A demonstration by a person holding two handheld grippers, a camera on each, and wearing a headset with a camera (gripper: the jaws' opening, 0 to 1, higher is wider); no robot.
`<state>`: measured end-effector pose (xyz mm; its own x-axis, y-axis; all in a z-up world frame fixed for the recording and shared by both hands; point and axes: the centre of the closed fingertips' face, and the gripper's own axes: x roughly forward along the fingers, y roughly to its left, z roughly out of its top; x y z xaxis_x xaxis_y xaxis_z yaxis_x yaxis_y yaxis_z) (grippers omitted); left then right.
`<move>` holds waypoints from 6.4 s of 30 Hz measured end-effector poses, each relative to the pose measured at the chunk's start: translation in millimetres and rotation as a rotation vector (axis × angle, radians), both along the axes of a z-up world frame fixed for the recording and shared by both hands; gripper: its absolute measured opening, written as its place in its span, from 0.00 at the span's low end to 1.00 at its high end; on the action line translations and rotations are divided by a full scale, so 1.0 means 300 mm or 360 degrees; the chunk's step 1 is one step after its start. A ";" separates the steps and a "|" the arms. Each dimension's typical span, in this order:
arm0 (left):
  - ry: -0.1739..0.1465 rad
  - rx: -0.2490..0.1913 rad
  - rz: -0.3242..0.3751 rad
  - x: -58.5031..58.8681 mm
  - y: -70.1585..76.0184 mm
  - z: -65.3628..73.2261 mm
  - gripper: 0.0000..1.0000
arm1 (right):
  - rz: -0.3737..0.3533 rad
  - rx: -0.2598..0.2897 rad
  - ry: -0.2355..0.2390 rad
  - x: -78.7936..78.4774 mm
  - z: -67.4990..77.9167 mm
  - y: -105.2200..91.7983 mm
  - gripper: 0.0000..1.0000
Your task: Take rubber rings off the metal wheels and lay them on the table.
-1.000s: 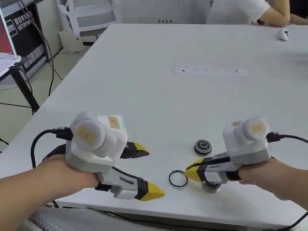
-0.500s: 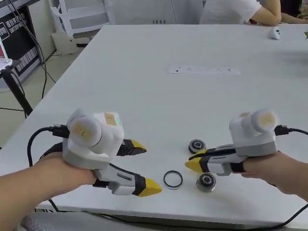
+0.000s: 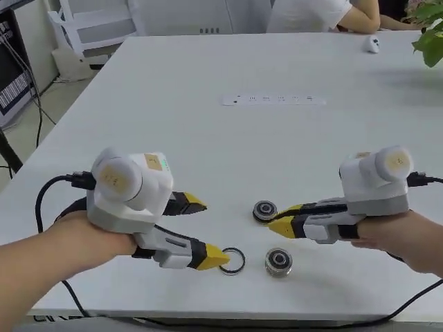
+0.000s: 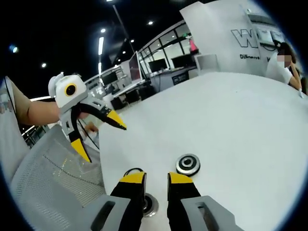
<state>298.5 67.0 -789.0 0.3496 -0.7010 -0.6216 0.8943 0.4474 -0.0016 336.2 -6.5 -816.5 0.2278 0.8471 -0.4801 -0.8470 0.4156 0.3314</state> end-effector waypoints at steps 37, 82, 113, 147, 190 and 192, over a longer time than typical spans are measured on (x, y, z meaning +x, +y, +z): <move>0.0045 0.0059 0.0025 0.187 -0.096 -0.092 0.50 | -0.0043 -0.0076 -0.0132 0.084 -0.088 -0.046 0.22; 0.0112 0.0008 -0.0036 0.298 -0.232 -0.169 0.29 | -0.0004 -0.0076 -0.0158 0.131 -0.141 -0.012 0.26; 0.0004 0.0110 -0.0107 0.302 -0.247 -0.203 0.14 | -0.0005 -0.0057 -0.0178 0.153 -0.144 0.007 0.25; -0.0008 0.0095 -0.0076 0.299 -0.251 -0.195 0.13 | -0.0012 -0.0117 -0.0272 0.126 -0.150 -0.012 0.05; -0.0038 0.0150 -0.0016 0.301 -0.246 -0.199 0.11 | -0.0313 0.0155 -0.0015 0.151 -0.091 -0.016 0.00; -0.0035 0.0149 -0.0017 0.300 -0.247 -0.199 0.11 | -0.0308 0.0160 -0.0016 0.145 -0.088 -0.012 0.00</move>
<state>388.5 -7.1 -848.7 0.3568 -0.6440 -0.6767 0.8984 0.4351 0.0596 379.9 -10.1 -843.0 0.3950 0.8307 -0.3924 -0.7581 0.5360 0.3715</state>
